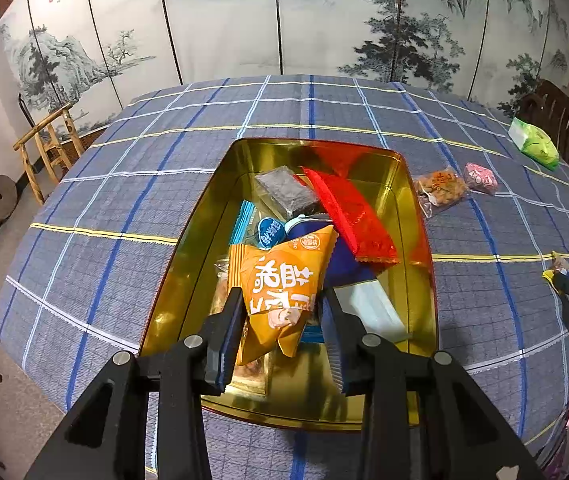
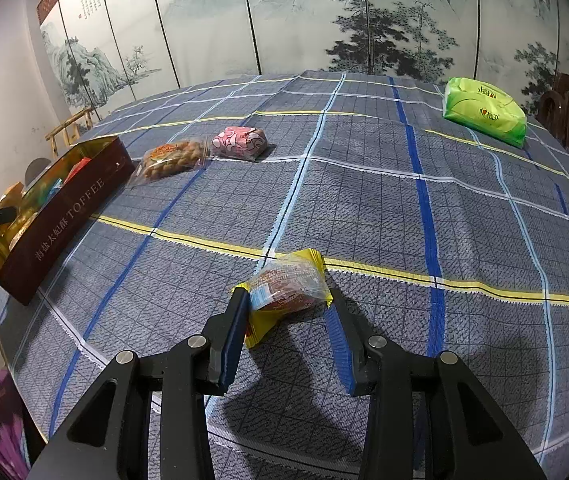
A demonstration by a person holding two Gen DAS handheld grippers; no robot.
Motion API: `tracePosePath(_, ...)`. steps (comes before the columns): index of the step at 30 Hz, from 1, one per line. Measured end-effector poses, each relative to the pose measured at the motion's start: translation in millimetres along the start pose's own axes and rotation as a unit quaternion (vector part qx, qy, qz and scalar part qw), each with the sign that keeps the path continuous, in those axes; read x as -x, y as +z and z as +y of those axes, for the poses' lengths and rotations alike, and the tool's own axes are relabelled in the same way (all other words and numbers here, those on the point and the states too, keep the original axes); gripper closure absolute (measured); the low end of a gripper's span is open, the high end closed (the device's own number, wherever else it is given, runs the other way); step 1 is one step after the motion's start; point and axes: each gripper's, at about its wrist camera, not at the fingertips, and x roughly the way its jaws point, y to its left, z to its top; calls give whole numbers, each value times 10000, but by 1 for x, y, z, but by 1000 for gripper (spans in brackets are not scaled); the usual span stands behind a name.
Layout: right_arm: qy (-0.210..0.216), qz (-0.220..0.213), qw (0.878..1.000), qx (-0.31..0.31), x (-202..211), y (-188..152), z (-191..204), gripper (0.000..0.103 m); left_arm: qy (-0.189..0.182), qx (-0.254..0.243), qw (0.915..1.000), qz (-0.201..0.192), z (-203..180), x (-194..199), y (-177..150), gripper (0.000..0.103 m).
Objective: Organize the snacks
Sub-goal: 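Carry the orange snack bag into the tin and open the left gripper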
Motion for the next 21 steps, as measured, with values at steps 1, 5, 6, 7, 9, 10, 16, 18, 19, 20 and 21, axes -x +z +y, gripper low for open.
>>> tracePosePath(1, -2, 0, 10000, 2, 0, 0, 0, 63, 12, -6, 10000, 1, 0, 0, 0, 69)
tracePosePath(5, 0, 0, 10000, 0, 0, 0, 0, 63, 41, -44, 10000, -10, 0, -1, -1, 68)
tracePosePath(6, -3, 0, 10000, 2, 0, 0, 0, 63, 51, -42, 10000, -9, 0, -1, -1, 68)
tracePosePath(7, -6, 1, 10000, 4, 0, 0, 0, 63, 64, -52, 10000, -14, 0, -1, -1, 68)
tracePosePath(9, -2, 0, 10000, 0, 0, 0, 0, 63, 56, -50, 10000, -9, 0, -1, -2, 68)
tracePosePath(10, -4, 0, 10000, 2, 0, 0, 0, 63, 56, -49, 10000, -8, 0, -1, -2, 68)
tracePosePath(16, -5, 0, 10000, 4, 0, 0, 0, 63, 73, -56, 10000, -15, 0, -1, -2, 66)
tracePosePath(18, -5, 1, 10000, 4, 0, 0, 0, 63, 105, -75, 9999, -20, 0, -1, -2, 65)
tracePosePath(19, -6, 0, 10000, 5, 0, 0, 0, 63, 110, -79, 9999, -10, 0, -1, -3, 65)
tracePosePath(20, -6, 0, 10000, 5, 0, 0, 0, 63, 114, -79, 9999, -17, 0, -1, -3, 65)
tracePosePath(21, -8, 0, 10000, 4, 0, 0, 0, 63, 134, -81, 9999, -53, 0, 1, -3, 65)
